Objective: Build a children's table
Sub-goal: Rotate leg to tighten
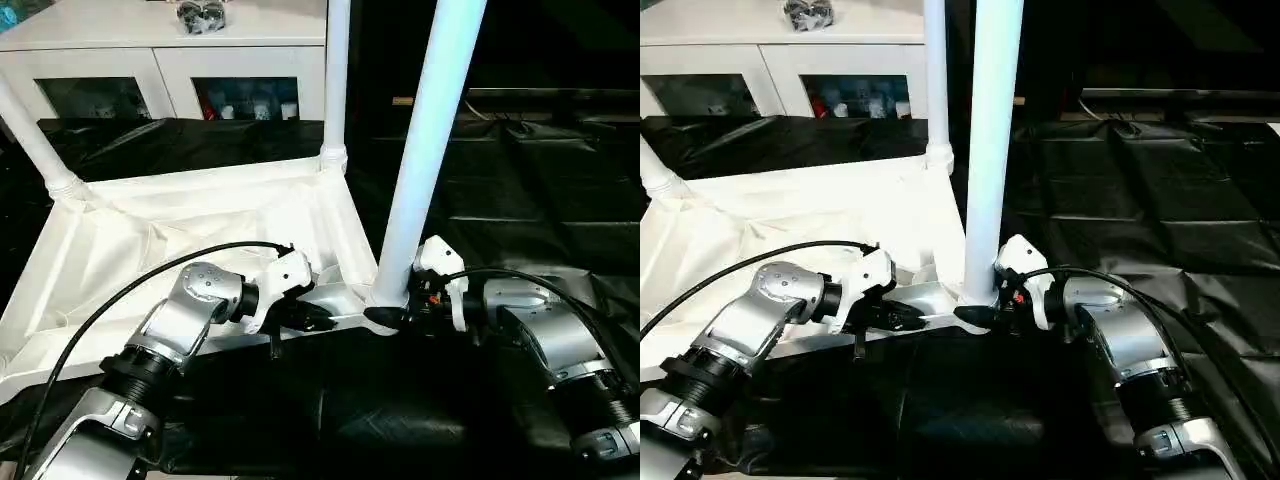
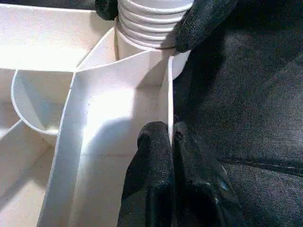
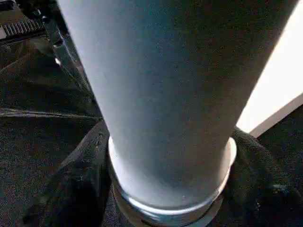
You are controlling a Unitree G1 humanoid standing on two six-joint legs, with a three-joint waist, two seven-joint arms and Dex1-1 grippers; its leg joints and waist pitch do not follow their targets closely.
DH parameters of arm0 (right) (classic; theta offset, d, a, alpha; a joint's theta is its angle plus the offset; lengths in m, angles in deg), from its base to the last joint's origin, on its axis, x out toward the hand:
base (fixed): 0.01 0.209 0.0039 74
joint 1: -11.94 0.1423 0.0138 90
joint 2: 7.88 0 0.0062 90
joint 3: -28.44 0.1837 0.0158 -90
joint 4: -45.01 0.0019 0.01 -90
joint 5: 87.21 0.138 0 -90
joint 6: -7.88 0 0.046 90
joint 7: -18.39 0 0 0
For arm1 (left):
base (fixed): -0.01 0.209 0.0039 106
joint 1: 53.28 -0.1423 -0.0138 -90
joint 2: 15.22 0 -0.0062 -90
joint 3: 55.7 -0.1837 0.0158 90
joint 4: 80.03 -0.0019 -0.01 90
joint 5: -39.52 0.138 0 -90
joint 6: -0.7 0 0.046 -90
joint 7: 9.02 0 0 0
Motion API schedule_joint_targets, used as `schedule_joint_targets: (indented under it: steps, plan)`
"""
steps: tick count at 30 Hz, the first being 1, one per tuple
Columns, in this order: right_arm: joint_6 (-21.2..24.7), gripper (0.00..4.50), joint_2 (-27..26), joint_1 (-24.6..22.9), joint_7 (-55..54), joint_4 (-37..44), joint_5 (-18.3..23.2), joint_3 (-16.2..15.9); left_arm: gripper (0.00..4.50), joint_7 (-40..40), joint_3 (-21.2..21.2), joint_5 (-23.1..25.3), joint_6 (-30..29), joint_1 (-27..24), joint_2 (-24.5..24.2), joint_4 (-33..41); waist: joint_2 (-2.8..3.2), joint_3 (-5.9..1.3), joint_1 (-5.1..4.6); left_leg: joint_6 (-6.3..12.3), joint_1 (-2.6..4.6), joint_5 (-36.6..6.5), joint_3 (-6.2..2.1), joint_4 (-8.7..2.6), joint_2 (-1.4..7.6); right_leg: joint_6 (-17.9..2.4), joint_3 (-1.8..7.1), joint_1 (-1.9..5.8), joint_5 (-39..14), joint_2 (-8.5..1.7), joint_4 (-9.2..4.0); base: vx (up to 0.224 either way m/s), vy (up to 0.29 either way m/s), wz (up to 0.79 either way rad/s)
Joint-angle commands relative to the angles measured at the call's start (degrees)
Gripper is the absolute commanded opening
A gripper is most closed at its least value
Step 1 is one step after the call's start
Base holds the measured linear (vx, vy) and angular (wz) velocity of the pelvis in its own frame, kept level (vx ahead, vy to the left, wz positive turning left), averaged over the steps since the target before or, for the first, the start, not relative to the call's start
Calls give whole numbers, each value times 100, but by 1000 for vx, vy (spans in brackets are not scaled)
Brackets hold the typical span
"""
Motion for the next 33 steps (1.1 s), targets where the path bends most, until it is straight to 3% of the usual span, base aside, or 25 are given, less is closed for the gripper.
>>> schedule_joint_targets:
  steps: [1, 6, 8, 11, 13, 14, 19, 23, 24, 26, 31, 33]
  plan:
    - [132, 281, -118, -125, 68, 132, -18, -293, 0, -219, -158, -176, 154, 42, 140, 251, -46, -337, -21, 515, 125, -648, -54, -297, 287, -1621, 167, 251, 358, -274, -263, 0, 0, 0]
    - [130, 279, -404, -141, -449, -63, -69, -147, 0, 81, -29, -165, -100, 58, 252, 150, -39, -330, -34, 479, 118, -666, -53, -299, 282, -1617, 174, 239, 253, -283, -260, 0, 0, 0]
    - [139, 279, -517, -119, -683, -179, -102, -81, 0, 229, 5, -128, -158, 88, 304, 90, -45, -295, -68, 337, 116, -981, -59, -334, 275, -1566, 175, 235, -226, -283, -306, 0, 0, 0]
    - [115, 278, -1168, 51, -1963, -899, -238, 258, 0, 1252, 187, 137, -500, 403, 714, -383, -39, -271, -150, 35, 157, -1398, -73, -378, 259, -1486, 196, 193, -882, -294, -362, 0, 0, 0]
    - [112, 278, -1352, 97, -2271, -1072, -250, 333, 0, 1559, 289, 137, -589, 488, 885, -512, -60, -251, -190, -77, 169, -1648, -79, -390, 248, -1339, 207, 188, -1311, -294, -410, 0, 0, 0]
    - [110, 277, -1544, 140, -2518, -1211, -243, 392, 0, 1854, 378, 127, -676, 554, 1065, -616, -42, -259, -212, -95, 164, -1698, -82, -391, 248, -1285, 218, 189, -1376, -293, -418, 0, 0, 0]
    - [93, 277, -2283, 406, -3587, -1839, -286, 618, 0, 2756, 527, 172, -781, 698, 1678, -951, -40, -253, -251, -120, 148, -1789, -102, -411, 234, -1173, 213, 166, -1499, -289, -452, 0, 0, 0]
    - [-158, 277, -2542, 639, -3960, -2286, -367, 769, 0, 2854, 520, 197, -686, 694, 1894, -1035, -34, -257, -291, -97, 138, -1887, -114, -421, 229, -1085, 208, 169, -1591, -288, -475, 0, 0, 0]
    - [-191, 312, -2564, 668, -3891, -2283, -295, 814, 0, 2756, 453, 225, -630, 663, 1865, -999, -28, -260, -300, -70, 133, -1891, -113, -419, 232, -1074, 212, 169, -1530, -284, -473, 0, 0, 0]
    - [-206, 333, -2570, 697, -3711, -2220, -218, 863, 0, 2632, 394, 245, -555, 622, 1809, -949, -32, -268, -302, -14, 124, -1801, -110, -416, 231, -1107, 213, 178, -1340, -278, -464, 0, 0, 0]
    - [-198, 380, -2388, 670, -3238, -1962, -303, 665, 0, 2407, 369, 233, -508, 558, 1635, -874, -31, -278, -308, 83, 107, -1645, -104, -409, 242, -1221, 206, 202, -1012, -277, -426, 0, 0, 0]
    - [-216, 380, -2110, 577, -2735, -1699, -375, 403, 0, 2191, 373, 199, -477, 525, 1502, -805, -30, -292, -302, 132, 105, -1516, -98, -392, 242, -1284, 204, 212, -806, -278, -407, 0, 0, 0]
